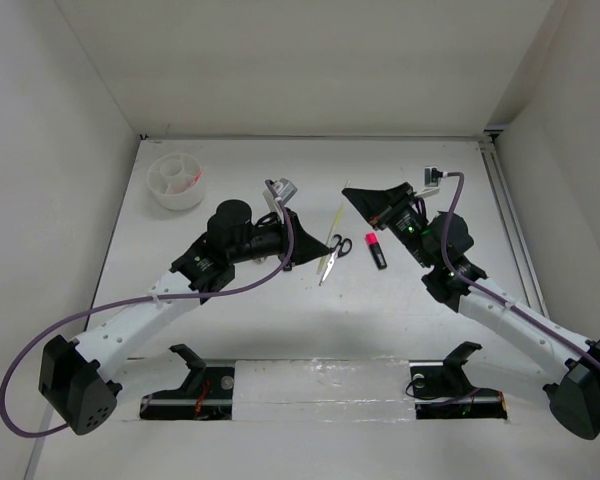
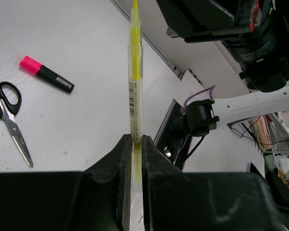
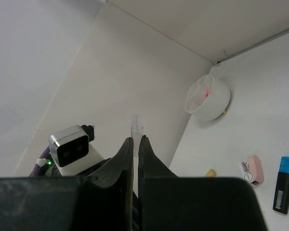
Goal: Sort the stationery into containers
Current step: Close the pen cap on the pen.
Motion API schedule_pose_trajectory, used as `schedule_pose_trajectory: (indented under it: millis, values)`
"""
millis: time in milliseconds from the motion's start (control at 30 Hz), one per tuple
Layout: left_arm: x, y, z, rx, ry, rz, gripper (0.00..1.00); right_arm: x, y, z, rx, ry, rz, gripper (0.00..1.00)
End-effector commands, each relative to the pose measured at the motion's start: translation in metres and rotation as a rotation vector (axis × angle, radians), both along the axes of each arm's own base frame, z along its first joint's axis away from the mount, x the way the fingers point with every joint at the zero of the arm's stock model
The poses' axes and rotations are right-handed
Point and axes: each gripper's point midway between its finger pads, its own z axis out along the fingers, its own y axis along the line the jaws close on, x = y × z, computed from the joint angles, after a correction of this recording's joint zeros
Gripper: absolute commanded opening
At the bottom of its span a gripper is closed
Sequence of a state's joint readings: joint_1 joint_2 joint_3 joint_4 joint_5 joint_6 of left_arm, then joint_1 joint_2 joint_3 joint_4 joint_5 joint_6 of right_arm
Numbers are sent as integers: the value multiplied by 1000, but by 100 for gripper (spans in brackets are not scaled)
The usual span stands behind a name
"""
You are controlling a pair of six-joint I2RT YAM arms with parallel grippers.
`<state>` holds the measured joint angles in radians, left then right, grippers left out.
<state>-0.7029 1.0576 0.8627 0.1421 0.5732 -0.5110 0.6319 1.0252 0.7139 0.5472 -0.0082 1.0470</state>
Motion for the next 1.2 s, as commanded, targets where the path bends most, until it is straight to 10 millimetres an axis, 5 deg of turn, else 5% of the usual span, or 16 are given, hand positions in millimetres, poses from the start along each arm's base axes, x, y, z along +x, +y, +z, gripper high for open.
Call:
schedule_pose_trajectory:
  millis: [0,1167]
  values:
    - [0,-3,10,-38,-34,-18,0,-8,-5,36,63,-97,-11,0]
    - [1,0,32,-58,-74,-1,0,-4,-4,10,8,-67,-21,0]
